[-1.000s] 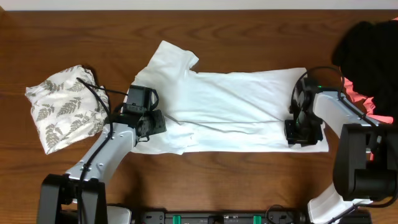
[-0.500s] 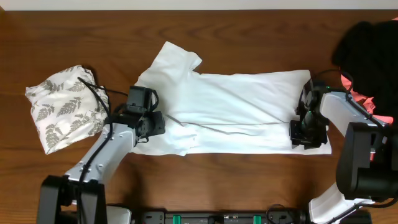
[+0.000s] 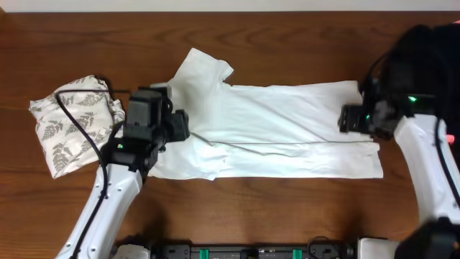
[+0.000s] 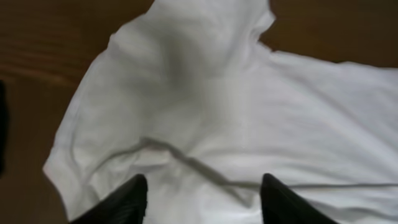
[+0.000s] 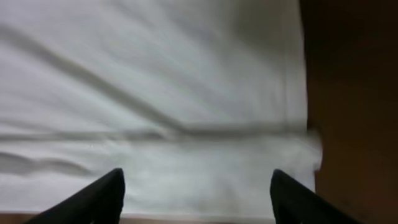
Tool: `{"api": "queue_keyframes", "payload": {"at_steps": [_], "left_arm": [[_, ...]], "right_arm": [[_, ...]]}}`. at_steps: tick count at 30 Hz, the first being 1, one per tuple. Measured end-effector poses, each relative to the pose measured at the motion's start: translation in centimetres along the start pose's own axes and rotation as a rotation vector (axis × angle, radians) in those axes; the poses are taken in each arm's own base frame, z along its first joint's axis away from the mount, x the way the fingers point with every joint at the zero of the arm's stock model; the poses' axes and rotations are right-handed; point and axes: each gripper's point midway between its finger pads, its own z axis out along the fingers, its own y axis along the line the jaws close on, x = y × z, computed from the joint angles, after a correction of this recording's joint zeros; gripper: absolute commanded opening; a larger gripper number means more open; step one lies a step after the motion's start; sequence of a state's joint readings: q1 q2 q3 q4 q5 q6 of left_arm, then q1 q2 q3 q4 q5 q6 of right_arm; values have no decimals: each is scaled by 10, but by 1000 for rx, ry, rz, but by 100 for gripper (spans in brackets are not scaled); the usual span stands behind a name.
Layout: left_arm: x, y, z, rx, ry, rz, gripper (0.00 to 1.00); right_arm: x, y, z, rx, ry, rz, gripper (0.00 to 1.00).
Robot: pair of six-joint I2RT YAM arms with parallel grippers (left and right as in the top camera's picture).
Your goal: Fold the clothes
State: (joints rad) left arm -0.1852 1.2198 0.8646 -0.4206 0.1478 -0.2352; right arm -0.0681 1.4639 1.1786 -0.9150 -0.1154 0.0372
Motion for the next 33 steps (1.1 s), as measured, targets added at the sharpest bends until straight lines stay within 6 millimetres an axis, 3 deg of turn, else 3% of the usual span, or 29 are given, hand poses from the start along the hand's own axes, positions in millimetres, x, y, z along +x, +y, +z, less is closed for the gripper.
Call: {"api": "queue_keyframes", "payload": {"at_steps": [4,9,12,16,20,24,28,33], "left_arm": [[-27,-8,-3,3,14,2,71],[-83,-5,6,-23,41,-24,72],[-115,1,24,-19,64,-36,72],[-139,9,62,18,109,-36,73],[-141,16,110,66,165,-8,76],[-128,22,155,94,202,24,77],[-115,27,189,109,221,52,78],[-112,35,213,101,200,80,78]], "right_arm": [[-27,10,-17,-45,-103,-49,79],[-61,11,-17,-53,-133,-91,85],[-83,1,-3,-47,-122,-90,88],[-100,-17,30,-35,-68,-80,90],[-106,-31,70,-30,-17,-77,90],[-104,-43,104,-28,20,-66,90],[-100,-52,119,-25,40,-52,91],[-100,-56,120,-23,38,-49,90]]}}
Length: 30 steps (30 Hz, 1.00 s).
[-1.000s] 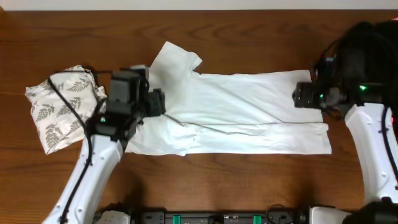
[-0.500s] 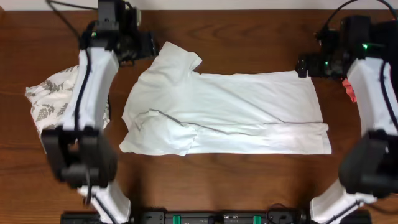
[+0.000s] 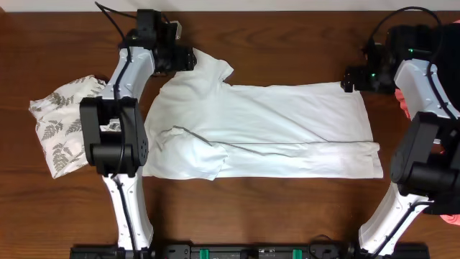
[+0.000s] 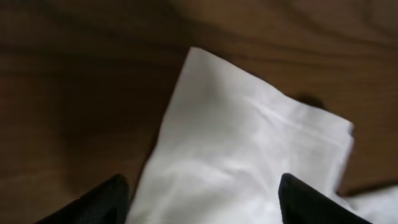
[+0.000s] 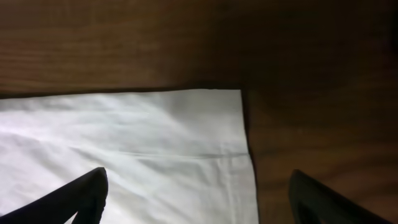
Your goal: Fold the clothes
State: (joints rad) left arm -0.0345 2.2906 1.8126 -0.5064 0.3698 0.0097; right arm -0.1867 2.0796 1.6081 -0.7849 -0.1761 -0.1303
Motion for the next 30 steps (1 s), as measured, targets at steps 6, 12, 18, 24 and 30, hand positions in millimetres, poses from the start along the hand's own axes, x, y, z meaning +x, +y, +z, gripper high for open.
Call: {"api": "queue_keyframes", "payload": {"at_steps": [6,12,18,24,30], "left_arm": [[6,9,21,-11,8,22,78],[7,12,28,-12,11,35,61],[23,12,27,-15,79,21,28],[34,12,25,-13,130,22,6],[37,11,23,-13,143,23,6]], "right_arm": [[2,1,0,-1,10,-4,89],[3,1,0,-2,11,-6,84],[4,1,0,-3,16,-7,82],[7,1,0,-5,31,-4,81],[10,2,0,-6,39,-3,80]]}}
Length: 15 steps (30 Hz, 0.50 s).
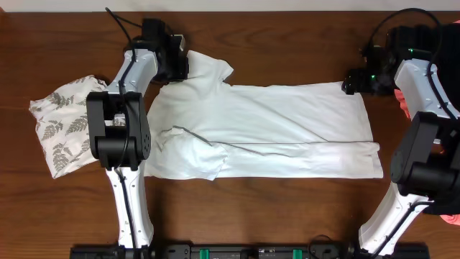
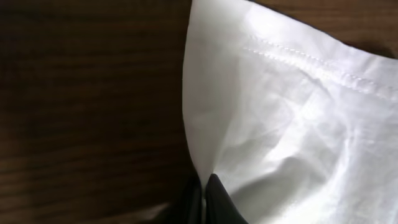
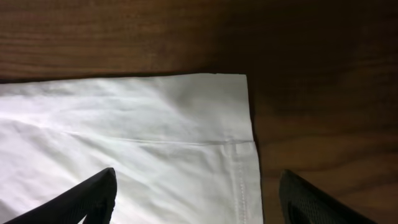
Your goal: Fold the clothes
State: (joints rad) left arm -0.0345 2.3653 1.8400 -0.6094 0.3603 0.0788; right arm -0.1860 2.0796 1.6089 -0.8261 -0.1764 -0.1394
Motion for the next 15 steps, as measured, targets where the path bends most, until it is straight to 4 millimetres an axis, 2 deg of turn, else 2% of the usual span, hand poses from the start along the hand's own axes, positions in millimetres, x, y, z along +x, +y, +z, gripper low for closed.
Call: {"api": "queue_keyframes", "payload": {"at_steps": [4,7,12,15], "left_arm": [[1,-1,-5,-1,7,-2,6],[-4,-6,-20,-2,-11,3,6],[-25,-23,-77,-5,-98,28,6],[-28,-30,-98,-5,-120,34,6]], "right_arm": [[1,1,0,-4,5,1,79],[4,2,0,-10,16,3,79],[6,2,0,-11,23,3,79],[6,2,0,-11,24,3,79]]}}
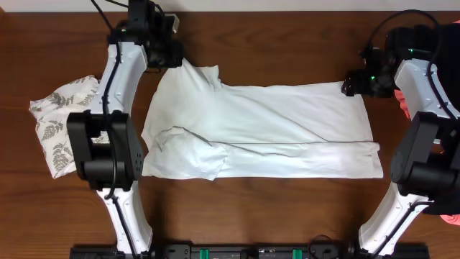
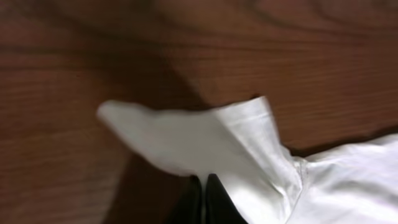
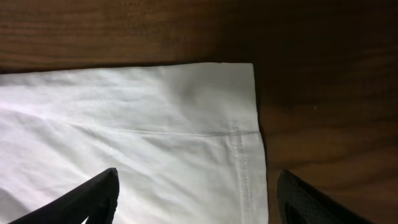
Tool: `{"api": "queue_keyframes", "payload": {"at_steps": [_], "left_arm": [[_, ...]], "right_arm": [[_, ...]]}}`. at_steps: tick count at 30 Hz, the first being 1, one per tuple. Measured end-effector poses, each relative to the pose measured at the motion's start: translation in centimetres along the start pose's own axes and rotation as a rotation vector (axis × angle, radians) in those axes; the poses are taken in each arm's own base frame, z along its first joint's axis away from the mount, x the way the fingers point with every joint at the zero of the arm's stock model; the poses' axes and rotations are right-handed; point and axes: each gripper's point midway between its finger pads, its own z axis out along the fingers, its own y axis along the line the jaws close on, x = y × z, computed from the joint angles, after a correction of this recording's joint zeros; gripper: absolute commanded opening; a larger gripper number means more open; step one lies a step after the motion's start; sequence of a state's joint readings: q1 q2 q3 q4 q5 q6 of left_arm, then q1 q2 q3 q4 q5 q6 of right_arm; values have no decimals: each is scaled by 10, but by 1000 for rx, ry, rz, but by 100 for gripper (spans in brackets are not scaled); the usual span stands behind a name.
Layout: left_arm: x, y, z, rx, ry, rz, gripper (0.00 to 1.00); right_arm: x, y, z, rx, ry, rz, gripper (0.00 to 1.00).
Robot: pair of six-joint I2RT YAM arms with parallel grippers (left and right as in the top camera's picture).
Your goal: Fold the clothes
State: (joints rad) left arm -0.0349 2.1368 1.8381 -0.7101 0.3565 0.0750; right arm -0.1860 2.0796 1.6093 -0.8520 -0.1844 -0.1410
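Note:
A white T-shirt [image 1: 266, 126] lies spread on the brown table, hem to the right. Its far-left sleeve [image 2: 205, 146] is pinched and lifted by my left gripper [image 1: 171, 56], whose jaws are shut on the cloth [image 2: 203, 186]. Above the shirt's far-right hem corner [image 3: 242, 81] hangs my right gripper [image 3: 193, 199], open, the hem stitching between its fingers. In the overhead view the right gripper [image 1: 350, 82] sits at that same corner.
A crumpled white cloth with a grey leaf print [image 1: 65, 126] lies at the left of the table [image 1: 287, 36]. The near-left part of the shirt [image 1: 187, 155] is rumpled and folded over. Something pink [image 1: 402, 104] shows at the right edge.
My left gripper, shut on the sleeve, has moved up and away, pulling the sleeve off the table into a narrow peak. The right gripper has barely shifted over the hem corner.
Both grippers first hung open over the shirt's near half, left over the rumpled sleeve area, right over the hem. Then they stood open at the far corners. The left then shut on the far sleeve's edge, and now holds it lifted.

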Motion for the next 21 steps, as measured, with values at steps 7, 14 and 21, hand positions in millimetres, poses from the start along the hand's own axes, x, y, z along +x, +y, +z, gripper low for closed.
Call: {"api": "queue_keyframes", "payload": {"at_steps": [7,14,21], "left_arm": [[18,-1,-2,0,70,-22,6],[24,-1,-3,0,96,-30,6],[27,-1,-3,0,108,-34,6]], "right_arm": [[2,0,0,-1,8,-1,80],[1,1,0,-5,5,-1,82],[-10,6,0,-36,-41,-14,84]]}}
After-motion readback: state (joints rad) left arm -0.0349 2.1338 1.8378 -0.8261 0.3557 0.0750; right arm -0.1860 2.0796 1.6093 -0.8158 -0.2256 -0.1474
